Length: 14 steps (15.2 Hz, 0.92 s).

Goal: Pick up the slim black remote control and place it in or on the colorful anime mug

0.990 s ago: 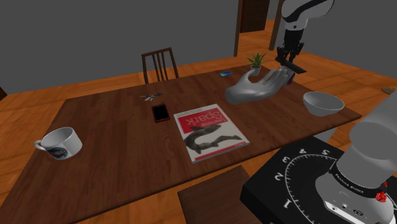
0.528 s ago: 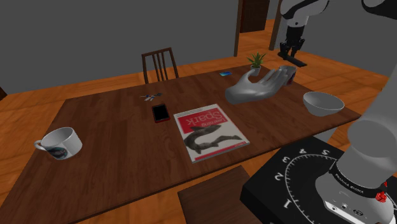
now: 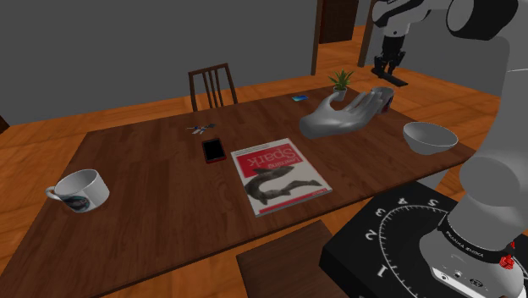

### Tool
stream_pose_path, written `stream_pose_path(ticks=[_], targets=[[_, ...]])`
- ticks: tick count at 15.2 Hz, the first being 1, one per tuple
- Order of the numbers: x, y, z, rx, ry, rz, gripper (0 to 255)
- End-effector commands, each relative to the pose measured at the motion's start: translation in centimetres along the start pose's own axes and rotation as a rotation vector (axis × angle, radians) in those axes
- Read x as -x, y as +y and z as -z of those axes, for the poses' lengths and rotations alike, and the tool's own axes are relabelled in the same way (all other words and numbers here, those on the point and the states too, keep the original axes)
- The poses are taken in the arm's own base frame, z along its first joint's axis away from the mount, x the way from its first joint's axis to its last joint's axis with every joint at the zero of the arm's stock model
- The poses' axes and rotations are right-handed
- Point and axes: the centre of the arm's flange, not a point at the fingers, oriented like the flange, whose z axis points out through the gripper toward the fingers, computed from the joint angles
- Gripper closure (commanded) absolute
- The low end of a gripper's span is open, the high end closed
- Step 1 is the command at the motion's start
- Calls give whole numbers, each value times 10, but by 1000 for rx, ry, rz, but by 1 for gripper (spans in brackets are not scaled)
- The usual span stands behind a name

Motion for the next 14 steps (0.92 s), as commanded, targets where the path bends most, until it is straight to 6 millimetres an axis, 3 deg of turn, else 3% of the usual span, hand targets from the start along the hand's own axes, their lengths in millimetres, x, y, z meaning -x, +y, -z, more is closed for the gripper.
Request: stream_pose_path(ticks=[1,8,14], targets=[[-2,1,-10,0,1,1,255],[-1,-2,-49,0,1,1,255],[-1,-2,-49,0,1,1,255]])
